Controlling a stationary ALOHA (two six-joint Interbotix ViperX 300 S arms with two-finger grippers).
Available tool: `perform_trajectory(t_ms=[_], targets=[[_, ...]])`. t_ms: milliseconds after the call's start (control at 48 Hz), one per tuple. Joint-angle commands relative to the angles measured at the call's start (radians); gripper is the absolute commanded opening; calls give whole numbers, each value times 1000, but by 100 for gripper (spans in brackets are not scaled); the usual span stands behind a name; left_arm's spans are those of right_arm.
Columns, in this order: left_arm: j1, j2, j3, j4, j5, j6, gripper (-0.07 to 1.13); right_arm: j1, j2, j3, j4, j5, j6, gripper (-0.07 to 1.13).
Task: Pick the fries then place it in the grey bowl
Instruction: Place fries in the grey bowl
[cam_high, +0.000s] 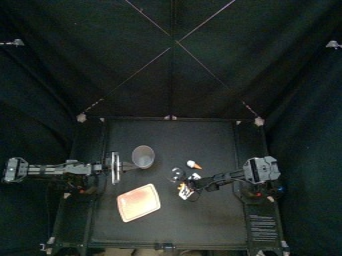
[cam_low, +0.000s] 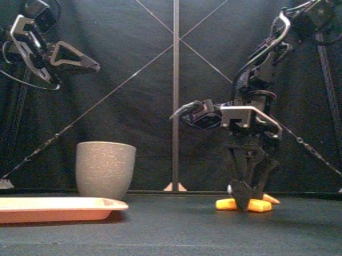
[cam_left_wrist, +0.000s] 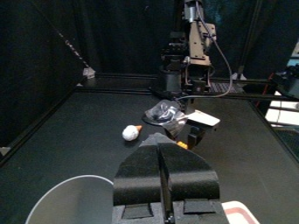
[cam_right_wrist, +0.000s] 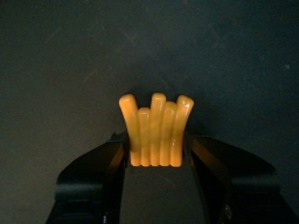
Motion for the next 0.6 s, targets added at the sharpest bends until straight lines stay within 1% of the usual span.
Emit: perform_trajectory(t_ms=[21, 104, 208, 292, 458, 542, 604], targets=[[3, 2, -11, 0, -9, 2, -2, -2, -15, -17, 0, -2, 3, 59], [3, 2, -8, 0, -9, 0, -2, 0, -15, -37, -5, 5, 2, 53], [3, 2, -6, 2, -9, 0, -2, 0, -29, -86, -18, 17, 0, 53], [3, 2, -6, 2, -9, 0, -2, -2, -44, -147, -64, 31, -2, 53], [3, 2, -6, 0, -9, 0, -2, -31, -46, -313, -307, 37, 11, 53], [3, 2, -5, 0, -9, 0, -2, -72, -21, -394, -436, 37, 14, 53], [5, 2, -3, 0, -9, 2, -2, -101, 6, -453, -502, 34, 14, 53]])
